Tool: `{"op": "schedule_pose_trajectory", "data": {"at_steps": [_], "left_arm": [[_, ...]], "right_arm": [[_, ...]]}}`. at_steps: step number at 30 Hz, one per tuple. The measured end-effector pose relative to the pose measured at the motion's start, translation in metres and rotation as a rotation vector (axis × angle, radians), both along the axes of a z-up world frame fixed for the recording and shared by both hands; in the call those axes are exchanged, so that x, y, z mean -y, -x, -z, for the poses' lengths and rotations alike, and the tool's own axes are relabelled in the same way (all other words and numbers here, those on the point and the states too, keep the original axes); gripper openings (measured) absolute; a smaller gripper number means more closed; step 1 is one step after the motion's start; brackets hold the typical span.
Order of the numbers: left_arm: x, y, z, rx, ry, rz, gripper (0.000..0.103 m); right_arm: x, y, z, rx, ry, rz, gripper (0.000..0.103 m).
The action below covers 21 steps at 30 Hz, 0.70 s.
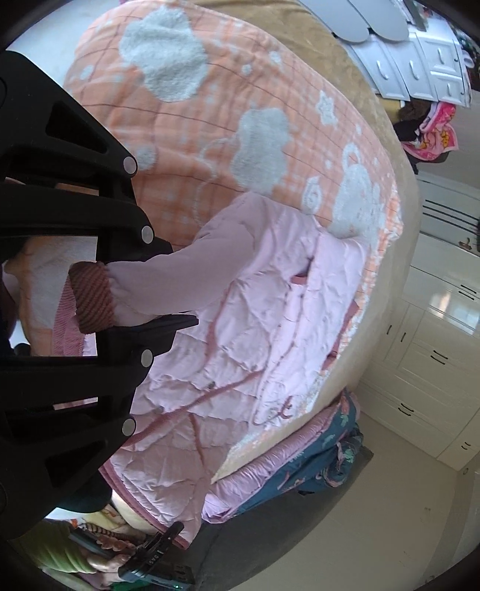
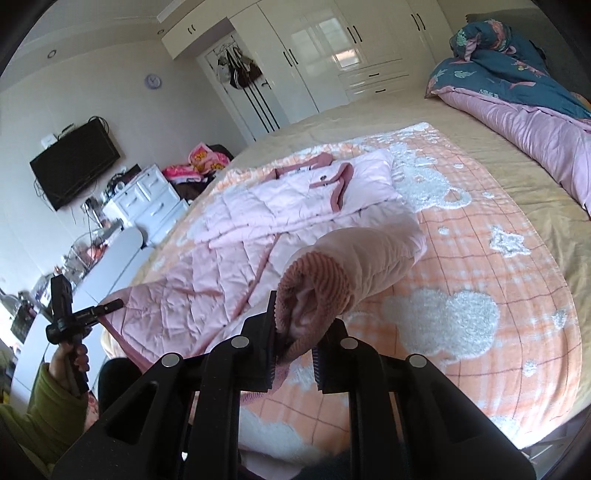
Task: Fold large clothes
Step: 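Lift the held hem with both tools and fold it toward the collar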
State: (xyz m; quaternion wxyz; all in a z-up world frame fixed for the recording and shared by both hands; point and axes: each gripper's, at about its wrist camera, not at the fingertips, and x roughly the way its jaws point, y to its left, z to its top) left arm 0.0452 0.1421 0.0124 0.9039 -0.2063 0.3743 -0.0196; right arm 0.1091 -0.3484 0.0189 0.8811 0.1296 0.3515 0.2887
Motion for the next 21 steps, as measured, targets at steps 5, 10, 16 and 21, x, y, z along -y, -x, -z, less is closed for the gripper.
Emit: {"op": "schedule_pose_trajectory", "data": {"at_steps": [5,10,16,21], "left_arm": [[-0.003,-0.013,-0.011,0.027,0.015,-0.006,0.013],[-0.003,-0.026,-0.022,0.044,0.012,-0.006,0.013],[-0.003,-0.041,-0.039,0.070,0.012,-0.003,0.013],[-0.003,-0.055,-0.056,0.099,0.004,0.000,0.013]], "right_arm": [[0.000,-0.008,-0.008,0.002,-0.038,0.011,0.014],[0.001,-0.018,-0.012,0.010,-0.064,0.022,0.014],[0.003,-0.030,-0.022,0.020,-0.101,0.037,0.013],[0.005,-0.040,-0.034,0.039,-0.116,0.051,0.013]]}}
